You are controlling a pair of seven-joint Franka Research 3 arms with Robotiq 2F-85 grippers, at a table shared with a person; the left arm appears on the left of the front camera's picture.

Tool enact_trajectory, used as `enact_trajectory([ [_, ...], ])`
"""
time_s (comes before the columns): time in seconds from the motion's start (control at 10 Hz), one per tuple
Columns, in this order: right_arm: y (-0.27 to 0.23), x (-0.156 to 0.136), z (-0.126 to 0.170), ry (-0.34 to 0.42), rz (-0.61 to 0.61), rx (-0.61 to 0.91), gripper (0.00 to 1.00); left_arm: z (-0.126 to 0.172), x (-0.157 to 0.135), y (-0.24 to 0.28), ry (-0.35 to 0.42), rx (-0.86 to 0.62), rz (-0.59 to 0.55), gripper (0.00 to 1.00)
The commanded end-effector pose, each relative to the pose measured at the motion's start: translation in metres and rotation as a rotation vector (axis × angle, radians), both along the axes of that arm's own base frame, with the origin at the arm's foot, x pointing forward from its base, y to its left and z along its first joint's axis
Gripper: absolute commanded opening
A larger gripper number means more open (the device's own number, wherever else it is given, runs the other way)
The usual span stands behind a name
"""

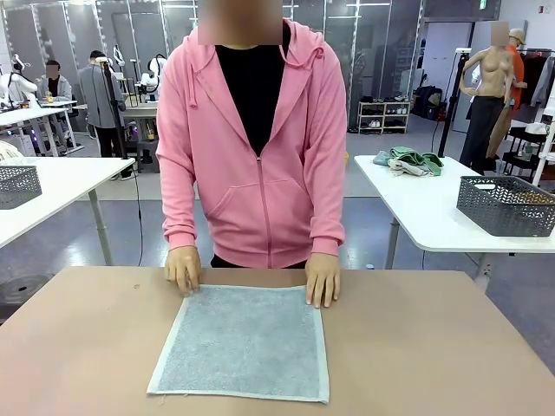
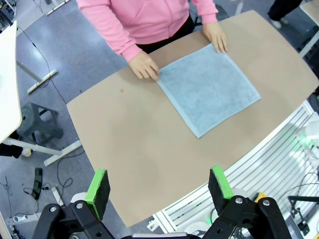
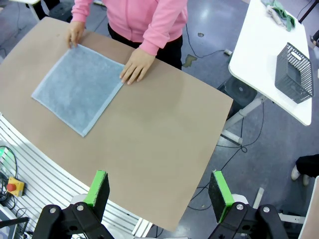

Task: Fold the towels and place them in the basket.
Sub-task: When a person lays out a Towel with hook on the table, fold it in half twice.

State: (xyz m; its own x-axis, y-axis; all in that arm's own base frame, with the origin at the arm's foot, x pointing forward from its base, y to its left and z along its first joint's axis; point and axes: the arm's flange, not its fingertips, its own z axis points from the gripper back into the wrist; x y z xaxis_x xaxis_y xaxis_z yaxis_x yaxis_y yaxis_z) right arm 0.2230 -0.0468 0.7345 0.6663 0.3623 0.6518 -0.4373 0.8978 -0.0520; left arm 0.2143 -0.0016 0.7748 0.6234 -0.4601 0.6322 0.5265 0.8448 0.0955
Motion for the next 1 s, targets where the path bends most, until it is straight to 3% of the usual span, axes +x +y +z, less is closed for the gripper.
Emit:
enact_trajectory([
  [0.0,-0.0008,-0.0005,0.0005,-0.001,-0.005,0.005,1.00,0.0026,-0.0019,-0.0006,-0.002,0.010,0.000,1.00],
  [0.9,-0.0008,-0.0005,0.0005,-0.001,-0.005,0.005,1.00,0.0026,-0.0019,-0.0006,-0.002,0.010,0.000,1.00],
])
